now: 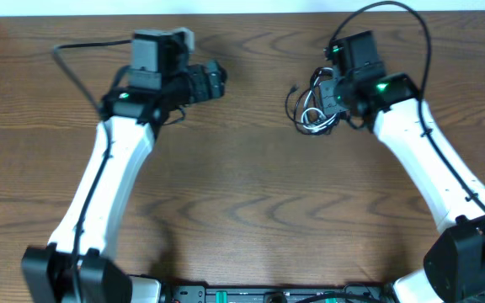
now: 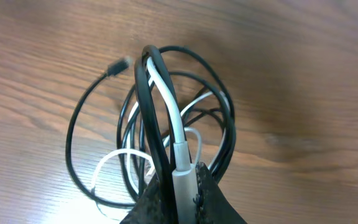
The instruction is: Untangle cables
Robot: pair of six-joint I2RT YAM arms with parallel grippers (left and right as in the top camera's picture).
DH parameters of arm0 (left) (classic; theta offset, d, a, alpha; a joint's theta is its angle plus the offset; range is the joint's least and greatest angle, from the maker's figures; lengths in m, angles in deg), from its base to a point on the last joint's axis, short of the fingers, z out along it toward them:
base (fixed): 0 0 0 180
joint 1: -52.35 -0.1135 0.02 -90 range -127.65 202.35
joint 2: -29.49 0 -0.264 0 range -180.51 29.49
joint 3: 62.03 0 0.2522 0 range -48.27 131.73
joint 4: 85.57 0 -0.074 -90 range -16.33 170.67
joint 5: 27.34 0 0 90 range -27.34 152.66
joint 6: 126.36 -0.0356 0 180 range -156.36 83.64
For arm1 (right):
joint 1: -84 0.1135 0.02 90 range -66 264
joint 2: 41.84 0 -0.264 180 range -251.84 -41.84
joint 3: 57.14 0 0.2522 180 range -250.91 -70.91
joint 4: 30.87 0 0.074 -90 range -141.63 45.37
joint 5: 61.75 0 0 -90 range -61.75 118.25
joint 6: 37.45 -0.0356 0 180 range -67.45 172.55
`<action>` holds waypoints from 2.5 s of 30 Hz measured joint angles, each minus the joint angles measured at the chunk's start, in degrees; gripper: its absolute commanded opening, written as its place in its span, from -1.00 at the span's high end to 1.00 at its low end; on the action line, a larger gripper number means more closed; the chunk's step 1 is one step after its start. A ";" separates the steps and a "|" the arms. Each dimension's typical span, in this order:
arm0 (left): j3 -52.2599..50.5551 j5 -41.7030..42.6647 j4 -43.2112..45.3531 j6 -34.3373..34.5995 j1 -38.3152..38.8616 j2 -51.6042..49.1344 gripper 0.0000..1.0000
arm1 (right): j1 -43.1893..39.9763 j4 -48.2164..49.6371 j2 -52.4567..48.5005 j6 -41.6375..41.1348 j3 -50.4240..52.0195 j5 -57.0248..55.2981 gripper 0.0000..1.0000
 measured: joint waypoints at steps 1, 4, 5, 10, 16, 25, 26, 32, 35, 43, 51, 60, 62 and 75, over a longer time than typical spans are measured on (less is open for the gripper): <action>0.00 0.00 -0.52 0.00 -0.44 0.90 -0.82 | 1.29 -0.22 0.00 0.66 -0.04 -1.95 0.98; 0.00 0.02 -2.08 0.00 -0.90 1.68 -0.82 | 5.73 -0.83 -0.92 1.84 -0.17 -5.35 0.98; 0.00 0.02 -2.82 0.00 -1.03 1.62 -0.82 | 7.28 -0.85 -1.73 2.10 -0.24 -5.68 0.82; 0.00 0.00 -4.09 -0.15 -1.62 1.14 -0.82 | 14.03 -0.76 -8.13 4.22 -0.48 -2.43 -0.44; 0.00 -0.02 -4.09 -0.26 -2.62 1.14 -0.82 | 17.05 -1.22 -9.40 5.66 -2.21 7.54 -0.50; 0.00 -0.17 -4.72 -0.26 -2.62 1.14 -0.82 | 5.35 -3.89 -9.11 5.53 -9.62 24.61 -0.40; 0.00 -0.17 -4.79 -0.26 -2.62 1.14 -0.82 | 2.62 -4.04 -9.09 4.72 -9.62 26.03 -0.39; 0.00 -0.17 -4.98 -0.26 -2.62 1.14 -0.80 | -10.36 -6.88 -9.07 -0.66 -9.62 30.42 -0.33; 0.00 -0.20 -5.51 -0.26 -2.62 1.14 -0.80 | -15.19 -10.05 -9.07 -2.25 -9.35 31.45 -0.31; 0.00 -0.17 -8.02 -0.28 -2.45 0.50 -0.79 | -20.48 -10.49 -9.07 -2.89 0.09 34.80 -0.29; 0.00 -0.17 -7.98 -0.26 -2.45 -0.20 -0.78 | -18.10 -6.23 -9.07 -3.08 8.61 42.18 -0.18; 0.00 -0.17 -7.98 -0.28 -2.45 -0.20 -0.78 | -15.02 7.76 -9.07 -7.15 14.62 45.29 -0.17; 0.00 -0.17 -7.98 -0.28 -2.45 -0.20 -0.79 | -13.79 12.26 -9.07 -8.55 14.62 45.94 -0.17; 0.00 -0.17 -8.00 -0.28 -2.45 -0.20 -0.78 | -3.02 25.88 -12.92 -18.03 14.62 41.33 0.06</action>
